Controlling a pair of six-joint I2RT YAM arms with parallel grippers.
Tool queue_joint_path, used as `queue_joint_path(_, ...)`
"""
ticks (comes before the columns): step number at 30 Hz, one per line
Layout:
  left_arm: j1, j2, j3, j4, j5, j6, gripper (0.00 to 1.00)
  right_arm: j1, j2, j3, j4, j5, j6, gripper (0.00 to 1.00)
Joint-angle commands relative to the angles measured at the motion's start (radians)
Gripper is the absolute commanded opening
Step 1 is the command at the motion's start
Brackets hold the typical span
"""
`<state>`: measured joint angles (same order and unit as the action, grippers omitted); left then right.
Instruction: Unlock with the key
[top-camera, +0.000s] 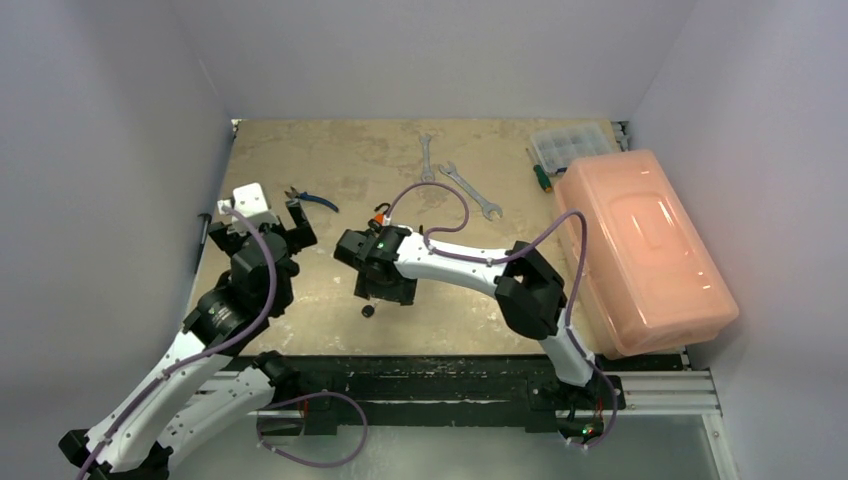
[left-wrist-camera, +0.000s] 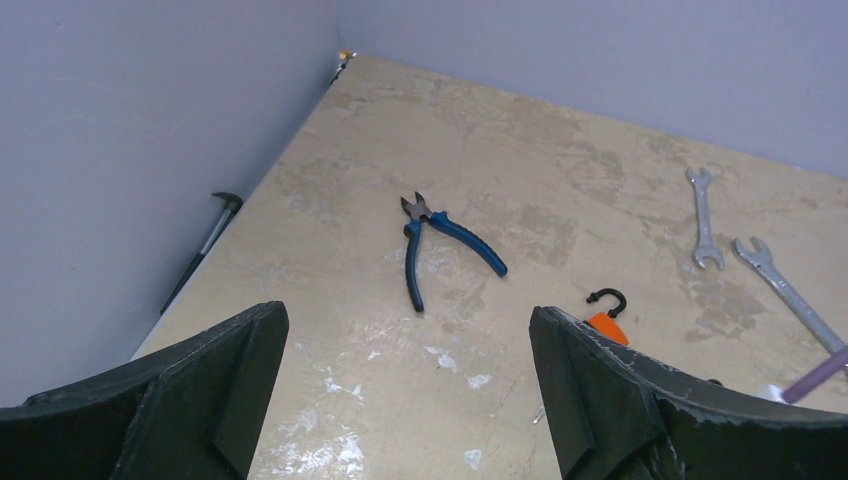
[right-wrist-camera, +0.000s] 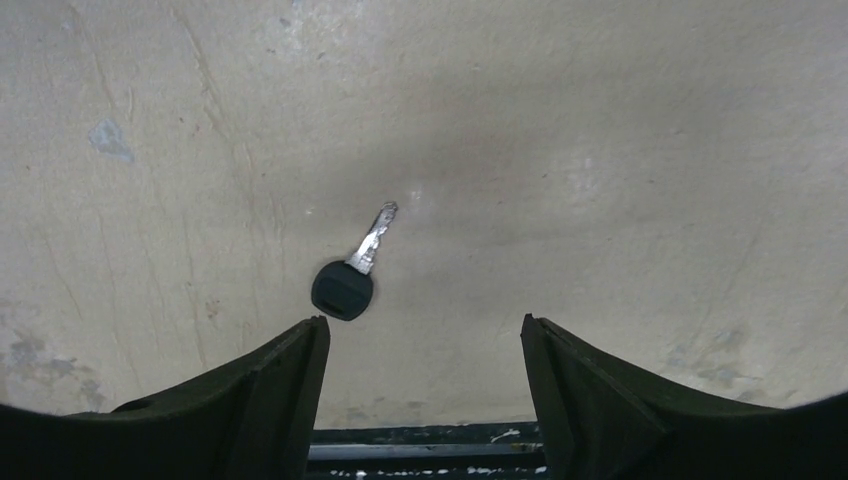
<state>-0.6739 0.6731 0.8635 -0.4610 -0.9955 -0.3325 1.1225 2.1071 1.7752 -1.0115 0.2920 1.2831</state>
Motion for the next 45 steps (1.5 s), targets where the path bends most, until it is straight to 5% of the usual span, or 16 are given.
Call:
queue_joint_path(1,0.006,-0.052,-0.013,0.042,0.008,0.014,0.99,0.008,0.049,0.102,-0.051,-0.024,0.051,0.77)
queue_joint_path(26,0.007,-0.104,-0.026,0.059,0.058,0.037,0.99,0.032,0.249,0.315,-0.164,-0.039,0.140,0.68)
queue_joint_path(45,0.004,-0.174,-0.046,0.079,0.073,0.058,0.97,0.046,0.315,0.305,-0.188,-0.053,0.175,0.54)
